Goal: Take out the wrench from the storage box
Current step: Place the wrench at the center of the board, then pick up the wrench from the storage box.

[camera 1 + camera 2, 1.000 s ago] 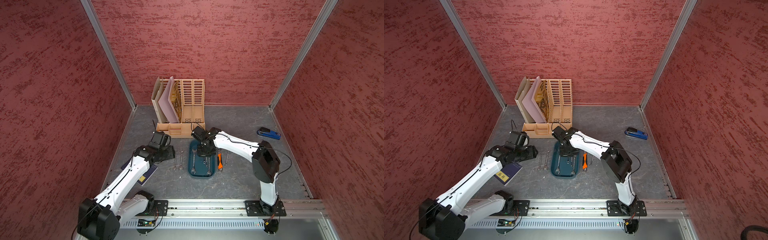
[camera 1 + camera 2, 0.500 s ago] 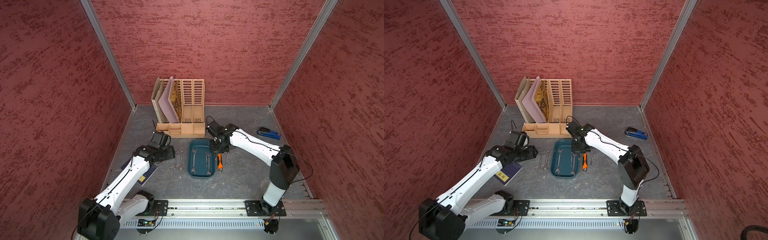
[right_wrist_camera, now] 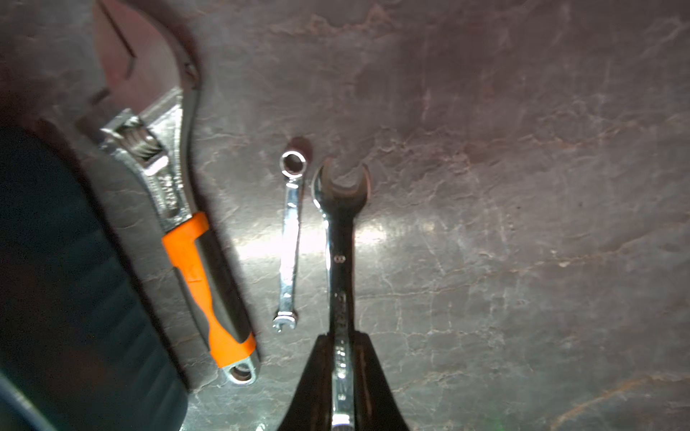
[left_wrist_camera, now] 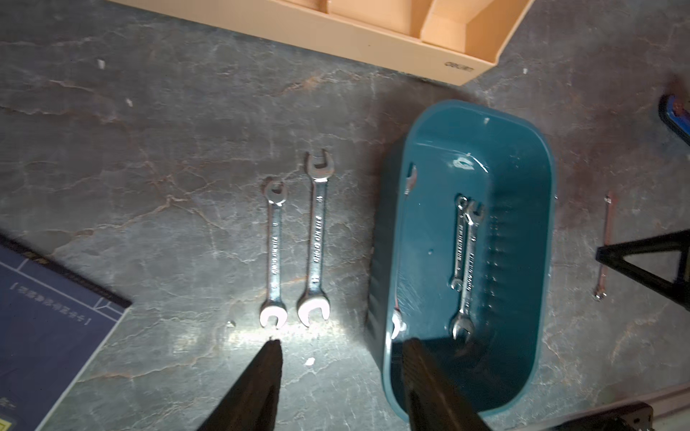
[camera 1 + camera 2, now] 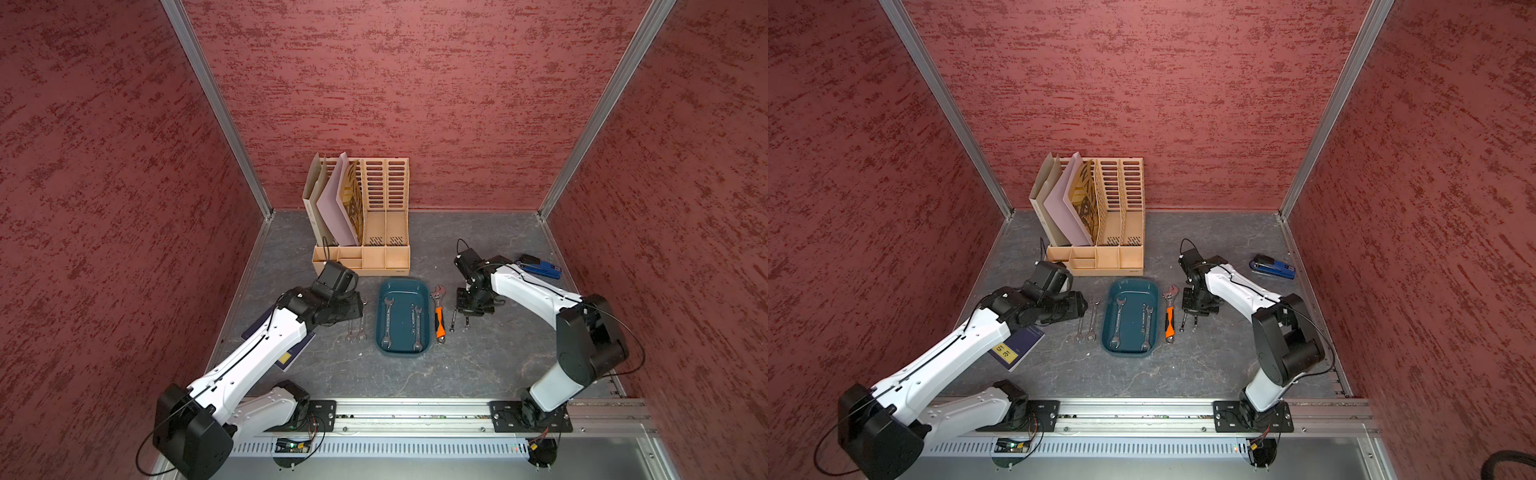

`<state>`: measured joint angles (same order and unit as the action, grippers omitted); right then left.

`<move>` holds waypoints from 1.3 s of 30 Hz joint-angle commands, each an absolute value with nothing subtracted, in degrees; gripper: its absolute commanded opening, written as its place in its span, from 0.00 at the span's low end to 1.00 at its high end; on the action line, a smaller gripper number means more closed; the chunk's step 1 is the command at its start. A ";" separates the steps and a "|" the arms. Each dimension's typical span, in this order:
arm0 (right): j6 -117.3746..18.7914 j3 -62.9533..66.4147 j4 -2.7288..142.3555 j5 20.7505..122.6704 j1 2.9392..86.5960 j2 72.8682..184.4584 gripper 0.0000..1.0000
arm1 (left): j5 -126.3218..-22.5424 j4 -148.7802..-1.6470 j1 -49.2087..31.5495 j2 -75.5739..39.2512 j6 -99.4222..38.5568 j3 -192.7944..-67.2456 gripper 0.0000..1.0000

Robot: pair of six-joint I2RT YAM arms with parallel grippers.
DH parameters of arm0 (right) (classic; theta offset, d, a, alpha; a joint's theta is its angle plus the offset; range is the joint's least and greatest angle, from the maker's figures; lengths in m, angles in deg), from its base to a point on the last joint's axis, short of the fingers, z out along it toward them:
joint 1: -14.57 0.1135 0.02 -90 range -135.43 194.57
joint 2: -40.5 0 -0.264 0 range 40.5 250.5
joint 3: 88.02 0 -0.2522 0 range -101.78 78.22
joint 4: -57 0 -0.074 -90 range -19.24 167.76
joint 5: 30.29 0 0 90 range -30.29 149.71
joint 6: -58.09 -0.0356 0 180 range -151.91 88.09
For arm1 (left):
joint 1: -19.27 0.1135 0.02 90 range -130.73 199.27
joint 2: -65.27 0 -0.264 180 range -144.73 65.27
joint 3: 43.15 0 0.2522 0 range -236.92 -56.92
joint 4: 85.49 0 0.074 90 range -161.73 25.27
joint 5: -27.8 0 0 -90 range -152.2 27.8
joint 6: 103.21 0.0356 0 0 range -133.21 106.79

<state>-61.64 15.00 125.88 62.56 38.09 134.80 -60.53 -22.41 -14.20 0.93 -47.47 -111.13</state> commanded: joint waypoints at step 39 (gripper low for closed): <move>-58.80 21.60 128.21 73.13 35.71 114.50 0.42 | -52.30 -9.63 -30.47 -34.34 -56.13 -141.29 0.57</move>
